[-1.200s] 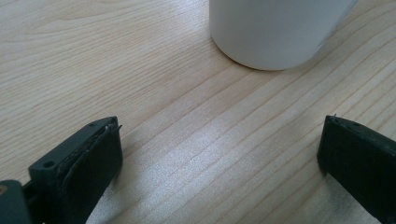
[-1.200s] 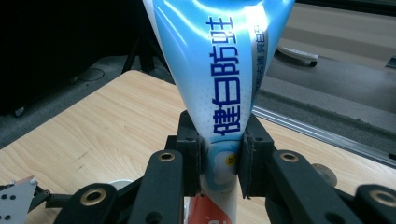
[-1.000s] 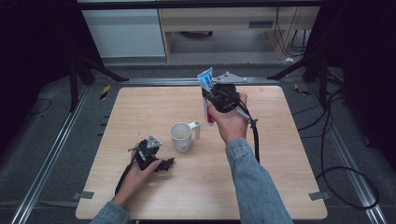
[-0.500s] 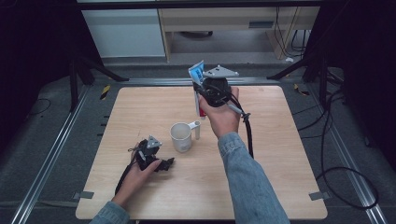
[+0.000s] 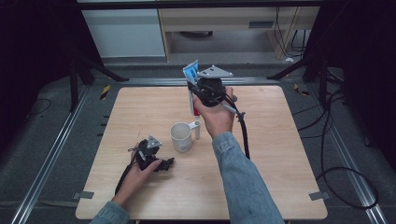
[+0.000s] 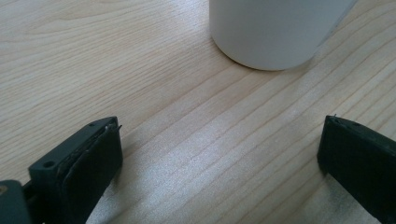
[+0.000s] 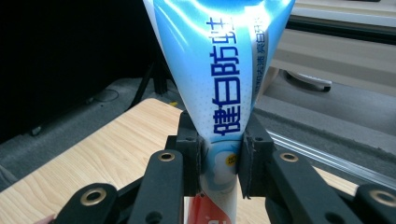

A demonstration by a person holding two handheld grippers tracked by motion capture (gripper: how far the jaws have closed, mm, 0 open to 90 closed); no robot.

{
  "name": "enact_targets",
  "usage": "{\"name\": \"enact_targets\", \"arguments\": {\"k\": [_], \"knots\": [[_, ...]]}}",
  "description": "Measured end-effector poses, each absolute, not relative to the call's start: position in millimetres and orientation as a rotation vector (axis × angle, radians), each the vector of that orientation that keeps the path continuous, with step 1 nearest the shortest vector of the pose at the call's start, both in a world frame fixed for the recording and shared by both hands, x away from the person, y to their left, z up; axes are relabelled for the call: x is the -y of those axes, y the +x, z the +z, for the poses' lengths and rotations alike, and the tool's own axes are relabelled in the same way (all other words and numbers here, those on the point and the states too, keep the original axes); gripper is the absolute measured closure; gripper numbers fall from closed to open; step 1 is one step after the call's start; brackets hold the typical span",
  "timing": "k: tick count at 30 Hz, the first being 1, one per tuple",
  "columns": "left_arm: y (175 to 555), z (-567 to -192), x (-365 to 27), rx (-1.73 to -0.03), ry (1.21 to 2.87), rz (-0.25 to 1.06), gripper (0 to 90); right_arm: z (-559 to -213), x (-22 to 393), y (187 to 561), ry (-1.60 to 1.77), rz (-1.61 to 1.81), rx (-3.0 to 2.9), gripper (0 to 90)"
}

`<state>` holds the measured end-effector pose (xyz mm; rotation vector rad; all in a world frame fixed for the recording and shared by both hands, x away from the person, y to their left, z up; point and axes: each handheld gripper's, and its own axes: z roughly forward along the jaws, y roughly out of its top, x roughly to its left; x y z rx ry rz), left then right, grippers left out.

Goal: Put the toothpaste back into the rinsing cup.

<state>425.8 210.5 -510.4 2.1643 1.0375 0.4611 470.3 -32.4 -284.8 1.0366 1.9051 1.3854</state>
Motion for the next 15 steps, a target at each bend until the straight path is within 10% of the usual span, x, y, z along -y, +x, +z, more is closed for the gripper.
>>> {"name": "enact_targets", "arguments": {"k": [15], "knots": [[425.9, -510.4, -210.5, -1.037, 2.165, 0.460, 0.0, -298.0, 18.9, 461.2, 1.032, 1.473, -1.867, 73.3]]}}
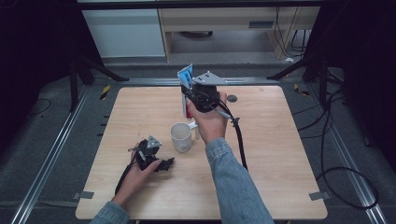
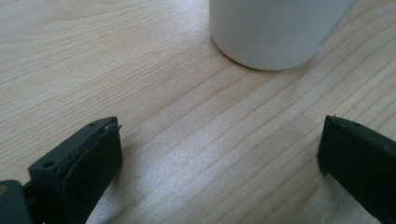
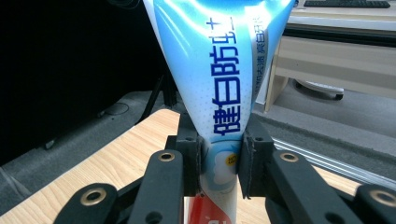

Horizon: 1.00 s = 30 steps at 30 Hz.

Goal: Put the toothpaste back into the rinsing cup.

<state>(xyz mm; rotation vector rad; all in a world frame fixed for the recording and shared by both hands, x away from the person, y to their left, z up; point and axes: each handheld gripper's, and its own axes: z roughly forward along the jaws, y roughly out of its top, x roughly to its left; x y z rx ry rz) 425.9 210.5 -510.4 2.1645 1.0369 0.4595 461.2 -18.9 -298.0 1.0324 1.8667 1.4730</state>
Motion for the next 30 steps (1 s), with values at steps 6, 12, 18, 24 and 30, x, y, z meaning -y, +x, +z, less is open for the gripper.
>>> {"name": "enact_targets", "arguments": {"k": [6, 12, 18, 24, 30], "knots": [[426.1, -510.3, -210.5, -1.037, 2.165, 0.460, 0.0, -301.0, 16.2, 457.5, 1.023, 1.494, -1.859, 73.3], [426.1, -510.3, -210.5, -1.036, 2.165, 0.460, 0.0, -307.4, 10.0, 451.6, 1.002, 1.517, -1.852, 73.4], [426.2, -510.3, -210.5, -1.036, 2.165, 0.460, 0.0, -318.6, 5.6, 447.5, 1.005, 1.546, -1.837, 73.3], [426.4, -510.3, -210.5, -1.036, 2.166, 0.458, 0.0, -329.3, 0.3, 442.0, 1.000, 1.560, -1.855, 73.3], [426.5, -510.3, -210.7, -1.033, 2.169, 0.461, 0.0, -335.9, 0.2, 439.3, 1.006, 1.566, -1.854, 73.3]]}}
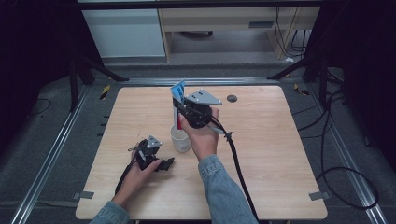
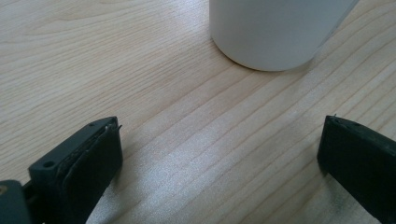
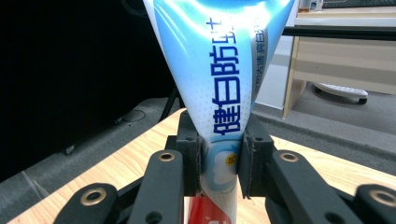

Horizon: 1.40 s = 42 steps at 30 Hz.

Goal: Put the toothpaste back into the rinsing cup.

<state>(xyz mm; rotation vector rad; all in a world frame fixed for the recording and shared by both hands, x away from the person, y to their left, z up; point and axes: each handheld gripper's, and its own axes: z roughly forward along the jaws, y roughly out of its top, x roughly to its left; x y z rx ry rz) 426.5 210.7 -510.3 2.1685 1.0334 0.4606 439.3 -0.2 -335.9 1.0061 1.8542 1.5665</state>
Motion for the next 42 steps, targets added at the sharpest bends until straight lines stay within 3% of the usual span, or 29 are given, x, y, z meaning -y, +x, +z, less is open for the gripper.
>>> {"name": "enact_targets", "arguments": {"k": [42], "knots": [[426.7, -510.4, -210.5, -1.033, 2.167, 0.459, 0.0, -377.1, 1.1, 446.3, 1.072, 1.532, -1.882, 73.3]]}}
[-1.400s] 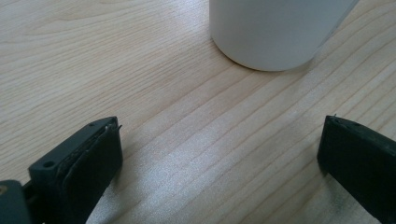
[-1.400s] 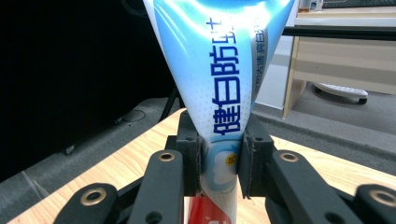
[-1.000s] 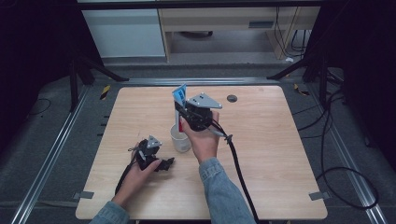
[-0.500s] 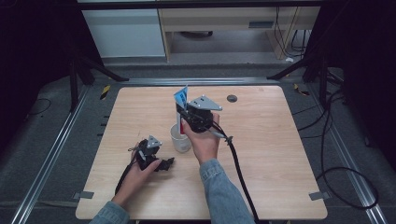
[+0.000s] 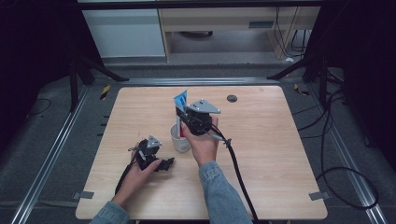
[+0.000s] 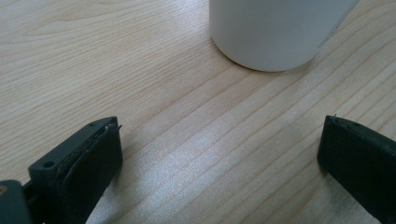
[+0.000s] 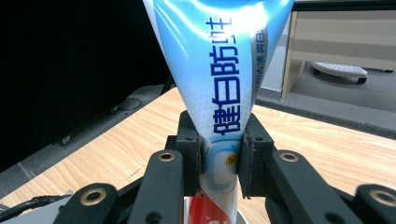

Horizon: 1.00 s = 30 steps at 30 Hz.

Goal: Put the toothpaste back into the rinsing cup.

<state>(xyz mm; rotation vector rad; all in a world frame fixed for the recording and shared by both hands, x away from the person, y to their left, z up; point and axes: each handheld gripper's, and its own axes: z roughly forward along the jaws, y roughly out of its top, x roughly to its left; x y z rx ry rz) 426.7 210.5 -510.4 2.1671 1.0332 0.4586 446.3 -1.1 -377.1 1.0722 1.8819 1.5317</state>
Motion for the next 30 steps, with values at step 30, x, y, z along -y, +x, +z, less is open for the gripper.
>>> {"name": "enact_targets", "arguments": {"k": [30], "knots": [[426.7, -510.6, -210.2, -1.035, 2.162, 0.459, 0.0, -401.4, -6.8, 447.1, 1.088, 1.483, -1.871, 73.3]]}}
